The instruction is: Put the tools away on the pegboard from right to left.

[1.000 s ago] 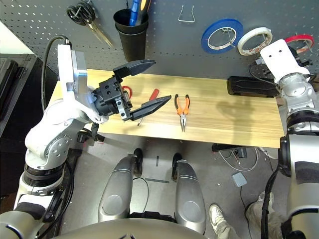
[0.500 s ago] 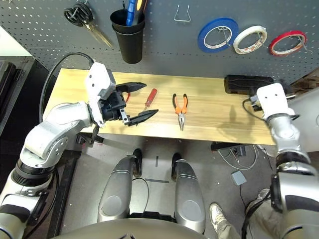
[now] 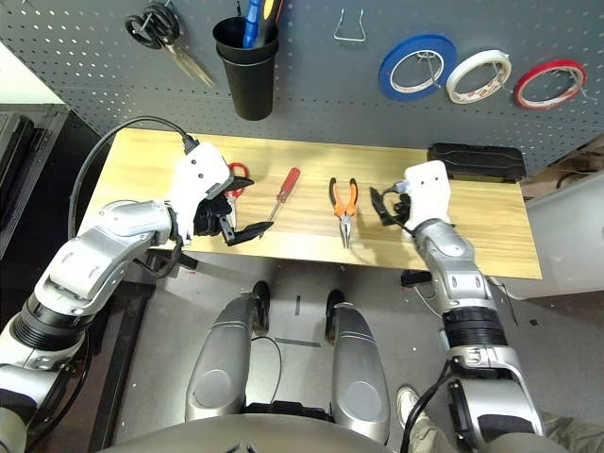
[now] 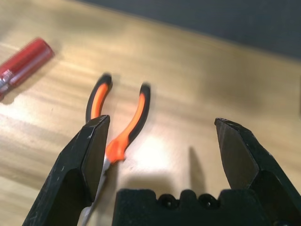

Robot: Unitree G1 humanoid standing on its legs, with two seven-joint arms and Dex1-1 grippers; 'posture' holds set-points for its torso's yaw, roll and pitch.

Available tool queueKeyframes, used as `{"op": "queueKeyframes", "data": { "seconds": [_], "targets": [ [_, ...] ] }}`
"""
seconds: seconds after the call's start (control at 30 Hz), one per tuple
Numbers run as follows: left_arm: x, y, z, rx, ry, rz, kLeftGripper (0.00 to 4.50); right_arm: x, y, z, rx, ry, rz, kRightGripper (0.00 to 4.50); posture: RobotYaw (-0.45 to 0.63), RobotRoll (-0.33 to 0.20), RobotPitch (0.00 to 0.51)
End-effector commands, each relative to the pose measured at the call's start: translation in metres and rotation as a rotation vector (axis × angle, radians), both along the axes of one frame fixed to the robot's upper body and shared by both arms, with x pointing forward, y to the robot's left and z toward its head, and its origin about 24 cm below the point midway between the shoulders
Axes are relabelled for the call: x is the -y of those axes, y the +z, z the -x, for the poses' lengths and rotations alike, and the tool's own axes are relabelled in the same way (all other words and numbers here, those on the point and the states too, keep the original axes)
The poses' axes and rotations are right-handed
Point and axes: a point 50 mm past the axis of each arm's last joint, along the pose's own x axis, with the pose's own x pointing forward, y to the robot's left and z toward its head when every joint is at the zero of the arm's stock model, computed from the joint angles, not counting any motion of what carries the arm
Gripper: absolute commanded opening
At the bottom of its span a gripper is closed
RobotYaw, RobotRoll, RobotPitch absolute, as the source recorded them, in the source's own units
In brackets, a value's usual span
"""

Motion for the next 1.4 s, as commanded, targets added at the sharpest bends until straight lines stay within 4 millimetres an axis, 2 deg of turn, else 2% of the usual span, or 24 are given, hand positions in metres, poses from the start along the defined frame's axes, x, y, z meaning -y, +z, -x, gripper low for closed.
{"op": "queueKeyframes", "data": {
  "seconds": [0.03, 0.23, 0.33, 0.5, 0.8, 0.9, 1.0, 1.23, 1.4],
  "targets": [
    [-0.005, -0.012, 0.001, -0.050, 0.036, -0.046, 4.50, -0.006, -0.012, 0.000, -0.180, -0.071, -0.051, 4.46, 0.20, 0.000, 0.340],
    [-0.006, -0.014, 0.001, -0.060, 0.058, -0.063, 4.50, -0.023, -0.017, -0.015, -0.301, -0.114, -0.083, 4.46, 0.21, 0.000, 0.347],
    [-0.006, -0.016, 0.001, -0.067, 0.065, -0.073, 4.50, -0.034, -0.025, -0.023, -0.369, -0.109, -0.040, 4.46, 0.22, 0.000, 0.348],
    [-0.005, -0.016, 0.002, -0.071, 0.075, -0.073, 4.50, -0.040, -0.036, -0.030, -0.473, -0.126, 0.026, 4.46, 0.23, 0.000, 0.350],
    [-0.005, -0.016, 0.001, -0.073, 0.095, -0.071, 4.50, -0.050, -0.047, -0.039, -0.548, -0.123, 0.074, 4.46, 0.25, 0.000, 0.347],
    [-0.006, -0.016, 0.001, -0.072, 0.099, -0.071, 4.50, -0.050, -0.047, -0.040, -0.548, -0.135, 0.077, 3.84, 0.26, 0.000, 0.345],
    [-0.006, -0.016, 0.001, -0.072, 0.105, -0.069, 4.50, -0.048, -0.045, -0.041, -0.546, -0.137, 0.069, 2.86, 0.26, 0.000, 0.343],
    [-0.005, -0.015, 0.001, -0.062, 0.107, -0.054, 4.50, -0.034, -0.034, -0.044, -0.477, -0.144, 0.044, 2.80, 0.26, 0.000, 0.336],
    [-0.002, -0.002, 0.000, 0.007, 0.059, 0.029, 4.50, -0.018, -0.009, -0.044, -0.252, -0.054, 0.053, 2.80, 0.25, 0.000, 0.332]
  ]
}}
